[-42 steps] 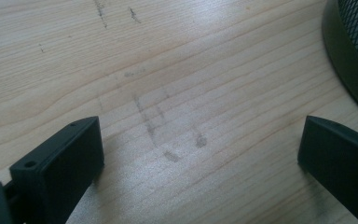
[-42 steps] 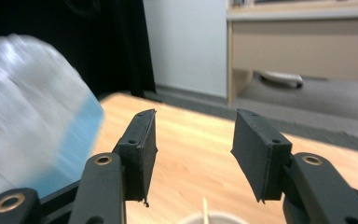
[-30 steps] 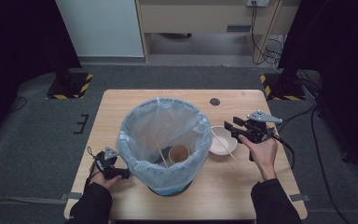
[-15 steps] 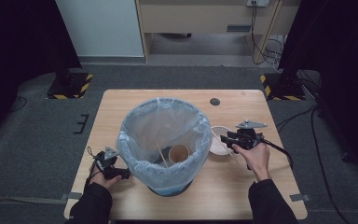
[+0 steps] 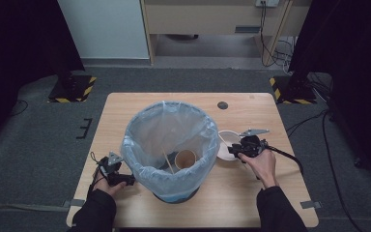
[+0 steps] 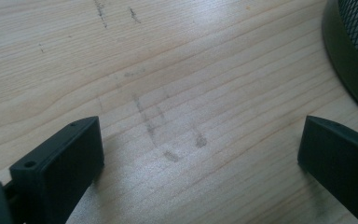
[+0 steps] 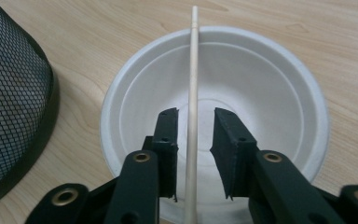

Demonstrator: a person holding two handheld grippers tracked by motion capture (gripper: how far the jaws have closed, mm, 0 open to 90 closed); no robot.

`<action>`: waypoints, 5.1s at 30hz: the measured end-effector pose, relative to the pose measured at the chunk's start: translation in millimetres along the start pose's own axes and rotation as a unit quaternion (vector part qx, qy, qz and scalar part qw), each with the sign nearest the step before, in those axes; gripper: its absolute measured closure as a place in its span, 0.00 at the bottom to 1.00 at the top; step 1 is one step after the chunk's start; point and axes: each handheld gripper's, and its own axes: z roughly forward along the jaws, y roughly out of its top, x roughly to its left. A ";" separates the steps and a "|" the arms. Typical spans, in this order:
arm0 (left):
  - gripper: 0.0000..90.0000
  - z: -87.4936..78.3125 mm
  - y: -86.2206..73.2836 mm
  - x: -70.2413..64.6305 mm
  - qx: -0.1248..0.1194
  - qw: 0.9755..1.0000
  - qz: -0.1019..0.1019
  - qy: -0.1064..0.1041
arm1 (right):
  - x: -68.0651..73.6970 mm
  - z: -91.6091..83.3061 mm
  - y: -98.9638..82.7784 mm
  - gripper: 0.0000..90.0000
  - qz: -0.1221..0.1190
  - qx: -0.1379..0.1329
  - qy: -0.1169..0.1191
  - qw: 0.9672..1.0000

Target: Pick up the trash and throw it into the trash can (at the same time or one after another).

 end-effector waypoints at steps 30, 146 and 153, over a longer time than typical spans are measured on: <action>0.00 0.0 0.0 0.0 0.000 1.000 0.000 0.000 | -12.5 -30.0 11.7 0.95 0.051 -0.074 0.020 0.996; 0.00 0.0 0.0 0.0 0.000 1.000 0.000 0.000 | 147.0 -156.1 136.0 0.95 -0.064 -0.401 0.202 0.891; 0.00 0.0 0.0 0.0 0.000 1.000 0.000 0.000 | 152.4 -146.7 135.8 0.95 -0.066 -0.383 0.213 0.897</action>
